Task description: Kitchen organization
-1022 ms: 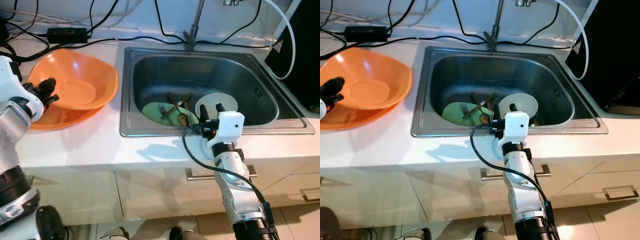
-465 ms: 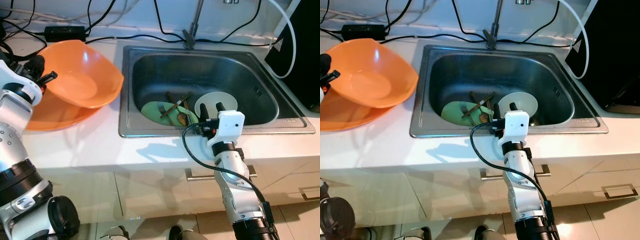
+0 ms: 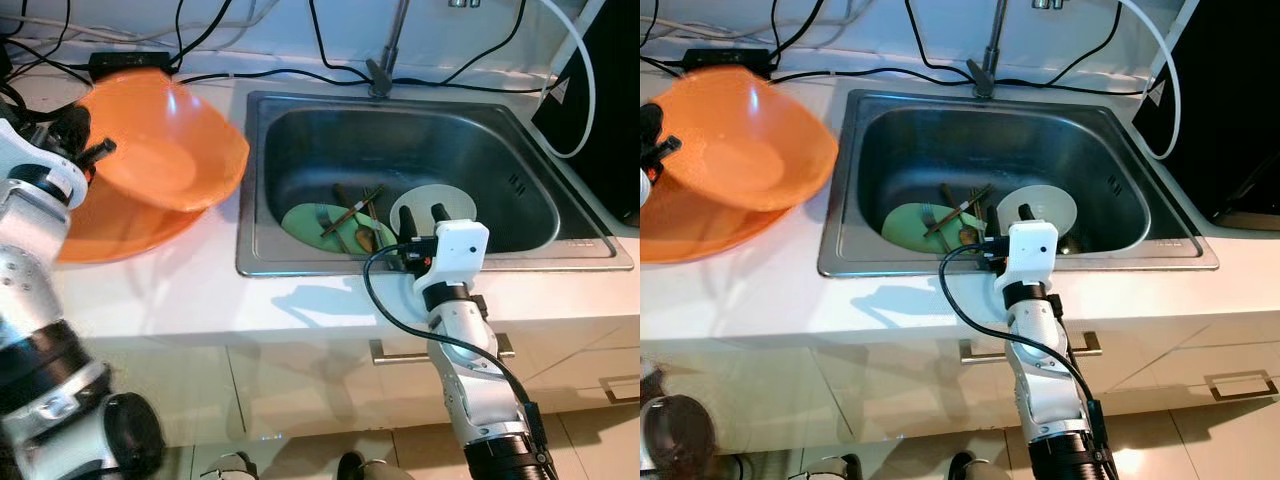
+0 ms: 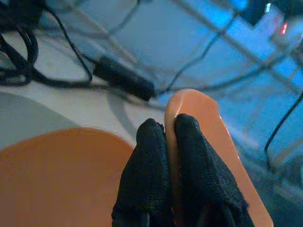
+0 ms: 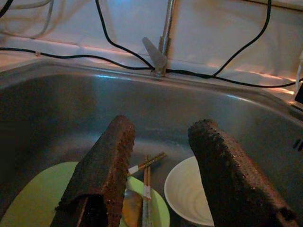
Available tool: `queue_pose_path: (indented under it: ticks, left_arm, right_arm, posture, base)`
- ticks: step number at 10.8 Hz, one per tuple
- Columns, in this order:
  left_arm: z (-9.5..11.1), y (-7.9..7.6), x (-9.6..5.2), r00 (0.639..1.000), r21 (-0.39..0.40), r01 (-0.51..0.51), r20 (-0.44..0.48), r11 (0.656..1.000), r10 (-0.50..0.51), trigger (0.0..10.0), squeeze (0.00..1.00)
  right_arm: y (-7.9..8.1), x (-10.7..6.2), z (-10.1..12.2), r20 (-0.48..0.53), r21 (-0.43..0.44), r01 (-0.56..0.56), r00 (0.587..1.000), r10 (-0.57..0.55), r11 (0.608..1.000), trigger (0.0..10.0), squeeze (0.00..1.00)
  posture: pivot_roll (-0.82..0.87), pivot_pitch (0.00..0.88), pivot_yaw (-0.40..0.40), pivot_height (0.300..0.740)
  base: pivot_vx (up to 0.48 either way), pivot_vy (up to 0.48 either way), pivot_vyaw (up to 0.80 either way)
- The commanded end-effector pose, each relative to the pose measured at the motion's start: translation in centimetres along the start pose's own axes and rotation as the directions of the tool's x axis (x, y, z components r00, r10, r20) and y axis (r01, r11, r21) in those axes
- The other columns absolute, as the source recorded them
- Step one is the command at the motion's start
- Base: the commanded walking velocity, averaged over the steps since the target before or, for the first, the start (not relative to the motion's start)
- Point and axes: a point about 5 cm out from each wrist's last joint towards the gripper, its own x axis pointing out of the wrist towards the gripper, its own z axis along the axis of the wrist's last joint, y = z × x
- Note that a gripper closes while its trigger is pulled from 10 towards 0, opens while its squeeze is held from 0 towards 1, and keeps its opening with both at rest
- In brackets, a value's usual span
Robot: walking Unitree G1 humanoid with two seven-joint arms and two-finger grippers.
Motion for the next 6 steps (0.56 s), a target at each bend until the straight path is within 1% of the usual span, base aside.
queue_pose_path:
  ticks: [1, 3, 4, 5, 6]
  left_arm:
    - [1.9, -1.3, 0.0, 0.991, -0.029, 0.054, 0.124, 0.998, -0.05, 10.0, 0.0]
    - [0.9, -2.6, -0.3, 0.988, 0.009, 0.087, 0.131, 0.996, -0.087, 10.0, 0.0]
    - [0.1, -3.5, -0.4, 0.985, 0.054, 0.12, 0.118, 0.991, -0.126, 10.0, 0.0]
    - [-1.0, -4.9, -0.6, 0.98, 0.113, 0.162, 0.102, 0.98, -0.173, 10.0, 0.0]
    - [-1.7, -5.9, -0.7, 0.973, 0.152, 0.194, 0.092, 0.969, -0.21, 10.0, 0.0]
  right_arm:
    - [-0.3, 0.0, -0.7, -0.047, -0.01, 0.008, 0.999, -0.008, 1.0, 10.0, 0.0]
    - [-0.2, 0.2, -0.6, -0.053, 0.004, 0.011, 0.999, -0.011, 1.0, 10.0, 0.0]
    - [-0.1, 0.3, -0.4, -0.051, 0.017, 0.007, 0.999, -0.006, 1.0, 10.0, 0.0]
    - [0.3, 0.6, 0.1, -0.051, 0.084, 0.002, 0.999, 0.003, 0.996, 10.0, 0.16]
    - [0.4, 0.9, 0.4, -0.057, 0.144, 0.01, 0.998, -0.002, 0.99, 10.0, 0.92]
  posture:
    - [0.09, 0.077, -0.075, 0.74]
    - [0.09, 0.077, -0.075, 0.74]
    - [0.08, 0.077, -0.073, 0.74]
    - [0.08, 0.083, -0.07, 0.74]
    - [0.08, 0.084, -0.069, 0.74]
  base:
    - [0.0, 0.0, 0.0]
    - [0.0, 0.0, 0.0]
    - [0.0, 0.0, 0.0]
    - [0.0, 0.0, 0.0]
    - [0.0, 0.0, 0.0]
